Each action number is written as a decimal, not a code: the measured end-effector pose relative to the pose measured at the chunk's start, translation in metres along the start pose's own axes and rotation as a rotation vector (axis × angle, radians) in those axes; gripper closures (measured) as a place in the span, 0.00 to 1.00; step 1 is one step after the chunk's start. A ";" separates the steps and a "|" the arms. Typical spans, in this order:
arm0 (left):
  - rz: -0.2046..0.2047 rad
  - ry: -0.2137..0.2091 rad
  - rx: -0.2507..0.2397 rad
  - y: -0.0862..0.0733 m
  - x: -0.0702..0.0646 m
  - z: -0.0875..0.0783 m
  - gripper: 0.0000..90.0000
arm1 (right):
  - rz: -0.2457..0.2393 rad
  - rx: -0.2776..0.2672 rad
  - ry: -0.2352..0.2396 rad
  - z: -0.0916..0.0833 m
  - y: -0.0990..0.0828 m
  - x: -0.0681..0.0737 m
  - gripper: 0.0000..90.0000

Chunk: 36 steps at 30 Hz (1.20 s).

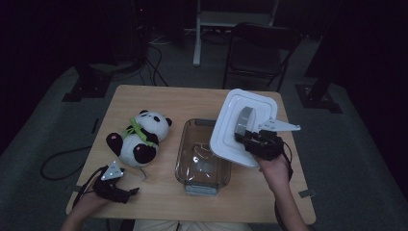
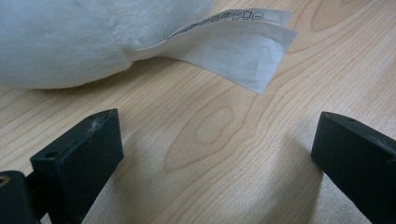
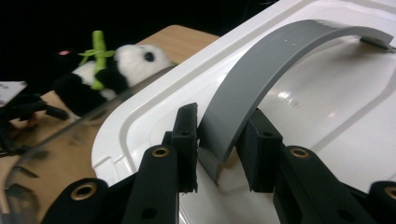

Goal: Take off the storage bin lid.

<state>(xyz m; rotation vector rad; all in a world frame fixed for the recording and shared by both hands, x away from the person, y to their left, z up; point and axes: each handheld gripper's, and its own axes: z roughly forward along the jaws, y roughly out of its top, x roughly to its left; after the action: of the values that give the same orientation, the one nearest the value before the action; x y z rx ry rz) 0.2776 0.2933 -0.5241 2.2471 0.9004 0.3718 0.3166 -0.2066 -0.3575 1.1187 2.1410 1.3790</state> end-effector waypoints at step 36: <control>0.002 0.001 0.000 0.000 0.000 0.000 0.03 | 0.204 0.077 -0.244 0.067 -0.045 -0.102 0.77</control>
<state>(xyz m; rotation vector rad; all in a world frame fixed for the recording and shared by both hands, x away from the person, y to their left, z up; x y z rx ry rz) 0.2776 0.2933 -0.5241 2.2484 0.8991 0.3729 0.4053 -0.2555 -0.4394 1.4880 1.9637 1.1783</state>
